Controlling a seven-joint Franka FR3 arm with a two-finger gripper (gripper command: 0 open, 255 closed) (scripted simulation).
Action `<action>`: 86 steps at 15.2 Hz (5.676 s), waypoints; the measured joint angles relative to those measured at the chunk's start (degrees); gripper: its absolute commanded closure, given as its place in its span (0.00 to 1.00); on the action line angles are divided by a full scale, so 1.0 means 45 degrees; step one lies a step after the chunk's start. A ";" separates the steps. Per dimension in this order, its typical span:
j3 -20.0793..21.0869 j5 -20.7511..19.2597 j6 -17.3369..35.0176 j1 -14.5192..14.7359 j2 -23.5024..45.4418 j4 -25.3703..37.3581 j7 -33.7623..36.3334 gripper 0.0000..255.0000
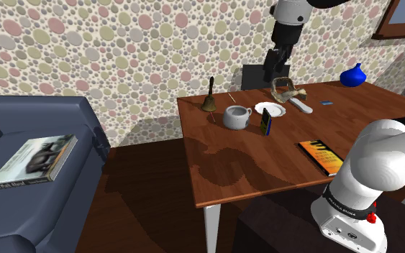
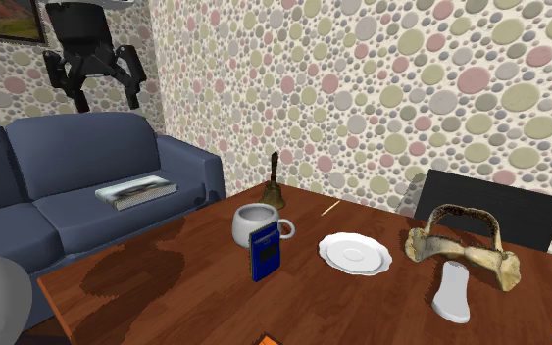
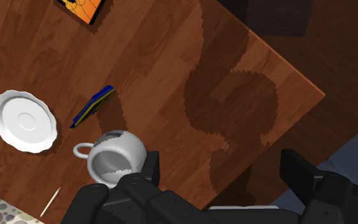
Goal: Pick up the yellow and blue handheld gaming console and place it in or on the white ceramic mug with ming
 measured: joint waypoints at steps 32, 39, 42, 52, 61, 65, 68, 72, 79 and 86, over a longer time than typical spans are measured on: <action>-0.4580 0.0195 0.8627 -0.2287 1.0380 0.0839 -0.3460 0.00; -0.4757 0.1158 0.9628 -0.2781 1.2380 0.1598 -0.4357 0.00; -0.4684 0.1398 1.0105 -0.2850 1.2835 0.1547 -0.4514 0.00; -0.4641 0.1507 1.0346 -0.2879 1.3039 0.1502 -0.4577 1.00; -0.4658 0.1462 1.0264 -0.2862 1.2957 0.1509 -0.4543 1.00; -0.4746 0.1226 0.9737 -0.2800 1.2506 0.1612 -0.4405 1.00; -0.4798 0.1045 0.9277 -0.2751 1.2164 0.1750 -0.4282 1.00; -0.4849 0.0839 0.8662 -0.2709 1.1755 0.1981 -0.4160 1.00; -0.4902 0.0488 0.7500 -0.2644 1.1002 0.2440 -0.3945 1.00; -0.4902 0.0254 0.6373 -0.2601 1.0438 0.3035 -0.3799 1.00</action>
